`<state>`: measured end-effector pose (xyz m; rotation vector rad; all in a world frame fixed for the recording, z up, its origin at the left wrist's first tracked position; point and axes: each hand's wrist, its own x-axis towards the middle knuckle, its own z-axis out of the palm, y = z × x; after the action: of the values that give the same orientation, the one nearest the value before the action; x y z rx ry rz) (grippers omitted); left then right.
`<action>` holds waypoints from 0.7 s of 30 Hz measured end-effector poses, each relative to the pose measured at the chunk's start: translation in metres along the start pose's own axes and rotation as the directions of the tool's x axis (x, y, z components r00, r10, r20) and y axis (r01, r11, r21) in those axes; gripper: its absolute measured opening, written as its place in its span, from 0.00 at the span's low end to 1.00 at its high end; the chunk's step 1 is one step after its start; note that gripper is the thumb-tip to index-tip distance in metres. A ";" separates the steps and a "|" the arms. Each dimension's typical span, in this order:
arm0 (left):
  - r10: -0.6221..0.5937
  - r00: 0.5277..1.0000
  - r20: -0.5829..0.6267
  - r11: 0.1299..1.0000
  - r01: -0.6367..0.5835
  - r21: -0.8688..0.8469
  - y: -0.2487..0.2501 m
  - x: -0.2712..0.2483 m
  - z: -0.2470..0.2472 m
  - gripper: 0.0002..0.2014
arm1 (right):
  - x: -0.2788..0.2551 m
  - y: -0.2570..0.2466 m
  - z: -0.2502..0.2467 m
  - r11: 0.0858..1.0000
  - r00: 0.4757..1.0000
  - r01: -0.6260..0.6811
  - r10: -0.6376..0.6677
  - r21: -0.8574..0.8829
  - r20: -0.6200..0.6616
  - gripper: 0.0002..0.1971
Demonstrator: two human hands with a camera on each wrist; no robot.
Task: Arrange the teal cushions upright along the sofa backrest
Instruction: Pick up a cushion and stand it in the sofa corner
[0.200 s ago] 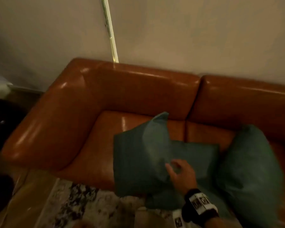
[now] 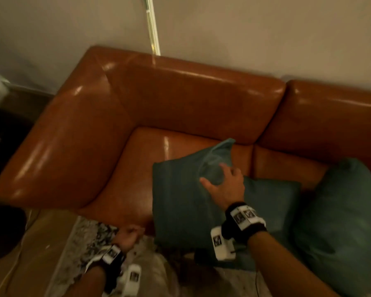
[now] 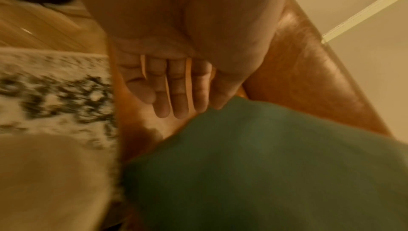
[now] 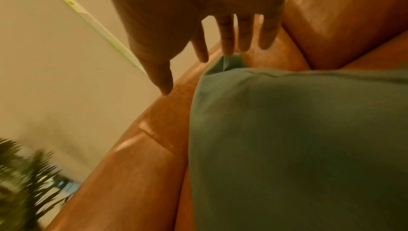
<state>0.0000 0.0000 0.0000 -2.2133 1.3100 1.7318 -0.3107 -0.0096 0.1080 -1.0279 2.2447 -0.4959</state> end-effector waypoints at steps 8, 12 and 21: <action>-0.076 0.972 0.223 0.926 0.152 -0.347 0.079 0.134 0.017 0.30 | 0.079 -0.018 0.034 0.883 0.886 -0.460 0.450 0.092 0.107 0.63; -0.079 0.943 0.323 0.866 0.225 -0.446 0.108 0.152 0.011 0.37 | 0.081 -0.025 0.038 0.871 0.885 -0.466 0.459 0.155 0.081 0.46; -0.081 0.896 0.437 0.813 0.313 -0.491 0.173 0.160 -0.040 0.36 | 0.083 -0.086 0.041 0.888 0.937 -0.303 0.343 0.345 -0.061 0.24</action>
<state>-0.0740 -0.2239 -0.0383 -1.9420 0.4947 2.5253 -0.2786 -0.1313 0.0942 -0.4493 2.2734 -0.7699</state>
